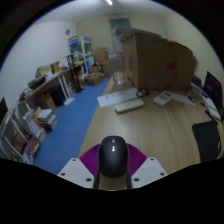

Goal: Arrange mouse

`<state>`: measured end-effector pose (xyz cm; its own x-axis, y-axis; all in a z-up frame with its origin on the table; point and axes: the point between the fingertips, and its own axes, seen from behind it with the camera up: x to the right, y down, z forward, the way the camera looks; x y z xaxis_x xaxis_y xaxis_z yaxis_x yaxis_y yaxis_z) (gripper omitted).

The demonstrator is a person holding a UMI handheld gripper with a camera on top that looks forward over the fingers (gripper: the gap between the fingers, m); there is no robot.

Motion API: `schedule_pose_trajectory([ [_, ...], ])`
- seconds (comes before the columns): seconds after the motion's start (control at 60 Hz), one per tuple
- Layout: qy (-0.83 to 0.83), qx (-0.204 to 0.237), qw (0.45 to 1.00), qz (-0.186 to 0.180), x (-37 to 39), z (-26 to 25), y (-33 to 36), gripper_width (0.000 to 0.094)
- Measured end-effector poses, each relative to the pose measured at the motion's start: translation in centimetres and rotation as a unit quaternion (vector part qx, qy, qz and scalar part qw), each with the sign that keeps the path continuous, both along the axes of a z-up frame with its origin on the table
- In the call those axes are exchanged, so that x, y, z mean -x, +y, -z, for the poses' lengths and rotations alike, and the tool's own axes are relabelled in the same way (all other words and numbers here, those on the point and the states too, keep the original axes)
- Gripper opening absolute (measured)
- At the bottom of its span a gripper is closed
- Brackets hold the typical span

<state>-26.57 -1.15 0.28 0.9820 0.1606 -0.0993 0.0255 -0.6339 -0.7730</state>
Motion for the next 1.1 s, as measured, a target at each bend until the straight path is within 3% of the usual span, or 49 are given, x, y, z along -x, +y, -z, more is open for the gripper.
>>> schedule_pose_trajectory([
  [0.167, -0.002, -0.128, 0.991, -0.028, -7.9, -14.7, 2.1, 0.0360],
  [0.267, -0.007, -0.187, 0.982, 0.013, -18.1, -21.0, 3.7, 0.0358],
  [0.367, -0.034, -0.204, 0.977, 0.056, -29.0, -21.2, 5.0, 0.0359],
  [0.567, -0.073, -0.072, 0.991, 0.087, -40.6, -7.3, 2.6, 0.0358],
  [0.717, -0.055, -0.044, 0.994, 0.078, -42.0, -1.4, 2.3, 0.0361],
  [0.783, -0.055, -0.025, 0.995, 0.082, -42.4, 0.7, 2.1, 0.0416],
  [0.8, -0.052, -0.031, 0.995, 0.083, -42.4, 0.9, 2.1, 0.0445],
  [0.817, -0.048, -0.045, 0.994, 0.085, -42.4, 0.6, 2.4, 0.0409],
  [0.9, -0.038, -0.041, 0.994, 0.091, -42.5, 0.7, 2.4, 0.0458],
  [0.983, -0.042, -0.016, 0.995, 0.090, -42.5, 0.9, 2.1, 0.0539],
  [1.0, -0.044, -0.008, 0.995, 0.090, -42.4, 0.9, 1.9, 0.0619],
  [1.1, -0.044, 0.026, 0.994, 0.094, -41.7, 0.4, 0.7, 0.0891],
])
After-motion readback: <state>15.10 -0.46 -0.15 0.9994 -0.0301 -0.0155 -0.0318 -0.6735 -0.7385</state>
